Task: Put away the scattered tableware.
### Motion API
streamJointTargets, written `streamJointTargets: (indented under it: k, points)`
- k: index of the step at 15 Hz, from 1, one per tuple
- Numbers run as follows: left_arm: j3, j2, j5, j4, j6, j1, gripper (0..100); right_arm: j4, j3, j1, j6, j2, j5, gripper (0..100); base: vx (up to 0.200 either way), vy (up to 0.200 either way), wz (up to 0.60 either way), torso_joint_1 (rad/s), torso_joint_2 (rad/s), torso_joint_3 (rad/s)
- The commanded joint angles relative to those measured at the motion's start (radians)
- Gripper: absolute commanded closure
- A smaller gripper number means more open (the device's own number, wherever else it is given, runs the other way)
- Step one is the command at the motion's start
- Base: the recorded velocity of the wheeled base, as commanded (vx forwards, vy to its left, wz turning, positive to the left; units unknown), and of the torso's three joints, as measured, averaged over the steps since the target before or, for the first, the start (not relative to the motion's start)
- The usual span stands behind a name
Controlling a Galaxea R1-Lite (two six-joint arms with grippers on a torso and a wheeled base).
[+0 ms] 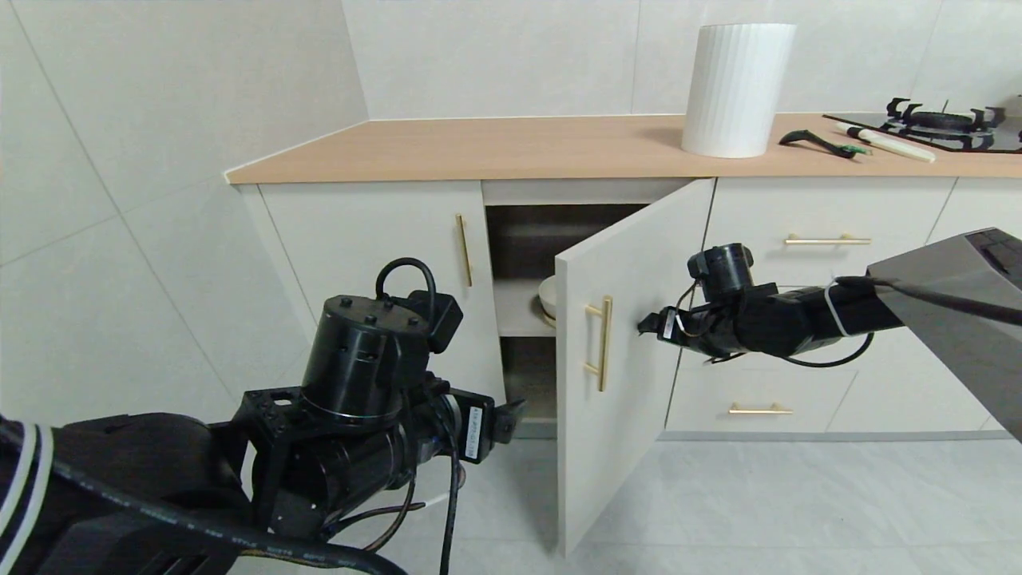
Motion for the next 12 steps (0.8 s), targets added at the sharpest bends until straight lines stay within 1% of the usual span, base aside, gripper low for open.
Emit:
streamJointTargets:
  k: [1, 2, 3, 4, 7, 10, 12]
  points:
    - [0.0, -0.035, 0.009, -0.001, 0.004, 0.0, 0, -0.027, -0.016, 0.008, 0.022, 0.034, -0.002, 0, 0.0, 0.0, 0.0, 0.0, 0.0, 0.0]
    - [0.0, -0.05, 0.01, -0.001, 0.01, 0.0, 0, -0.041, -0.025, 0.012, 0.037, 0.045, -0.005, 0, 0.0, 0.0, 0.0, 0.0, 0.0, 0.0]
    - [0.0, -0.09, 0.016, 0.001, 0.032, 0.002, 0, -0.064, -0.068, 0.017, 0.083, 0.074, -0.009, 0, 0.0, 0.0, 0.0, 0.0, 0.0, 0.0]
    - [0.001, -0.105, 0.018, 0.001, 0.035, 0.0, 0, -0.067, -0.102, 0.022, 0.125, 0.088, -0.015, 0, 0.0, 0.0, 0.0, 0.0, 0.0, 0.0]
    - [0.001, -0.113, 0.018, 0.001, 0.035, 0.002, 0, -0.069, -0.183, 0.026, 0.211, 0.117, -0.021, 0, 0.0, 0.0, 0.0, 0.0, 0.0, 0.0]
    - [0.001, -0.11, 0.018, 0.001, 0.035, 0.002, 0, -0.069, -0.281, 0.029, 0.243, 0.181, -0.092, 0, 0.0, 0.0, 0.0, 0.0, 0.0, 0.0]
    - [0.001, -0.11, 0.018, 0.001, 0.034, 0.002, 0, -0.067, -0.353, 0.028, 0.257, 0.236, -0.166, 0, 0.0, 0.0, 0.0, 0.0, 0.0, 0.0]
